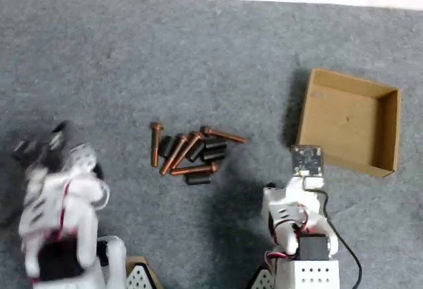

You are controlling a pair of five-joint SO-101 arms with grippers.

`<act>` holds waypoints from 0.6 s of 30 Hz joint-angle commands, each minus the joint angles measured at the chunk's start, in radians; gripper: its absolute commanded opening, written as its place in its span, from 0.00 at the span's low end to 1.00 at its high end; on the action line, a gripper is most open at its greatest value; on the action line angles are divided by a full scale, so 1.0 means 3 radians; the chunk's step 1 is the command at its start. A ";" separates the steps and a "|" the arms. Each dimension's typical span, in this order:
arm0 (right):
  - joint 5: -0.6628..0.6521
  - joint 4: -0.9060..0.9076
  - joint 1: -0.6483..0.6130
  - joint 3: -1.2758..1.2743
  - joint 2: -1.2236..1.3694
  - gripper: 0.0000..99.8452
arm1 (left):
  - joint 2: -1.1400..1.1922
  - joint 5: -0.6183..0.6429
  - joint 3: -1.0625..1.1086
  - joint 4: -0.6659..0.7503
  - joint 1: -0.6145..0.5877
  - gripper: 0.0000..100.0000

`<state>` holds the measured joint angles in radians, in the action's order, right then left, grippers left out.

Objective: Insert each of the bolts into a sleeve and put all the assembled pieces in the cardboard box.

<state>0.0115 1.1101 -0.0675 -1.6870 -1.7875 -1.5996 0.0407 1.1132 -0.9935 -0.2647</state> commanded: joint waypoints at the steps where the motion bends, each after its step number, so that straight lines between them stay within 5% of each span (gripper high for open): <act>1: 0.0010 -0.0023 0.0217 -0.0407 -0.0033 0.27 | 0.1547 -0.0092 -0.0545 0.0276 0.0361 0.00; 9: 0.0010 -0.0028 0.0340 -0.0407 -0.0033 0.27 | 0.3838 -0.0087 -0.1685 -0.0010 0.1138 0.01; 15: -0.0322 -0.0366 0.1066 -0.0299 -0.0033 0.27 | 0.4140 -0.0092 -0.1419 0.0266 0.1153 0.01; 18: -0.0486 -0.0494 0.0800 -0.0100 -0.0023 0.27 | 0.4120 -0.0092 -0.1031 0.0696 0.1153 0.01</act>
<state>-0.0944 1.0134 0.2209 -1.6870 -1.7906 -0.3613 0.0207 0.7112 -0.9291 0.0652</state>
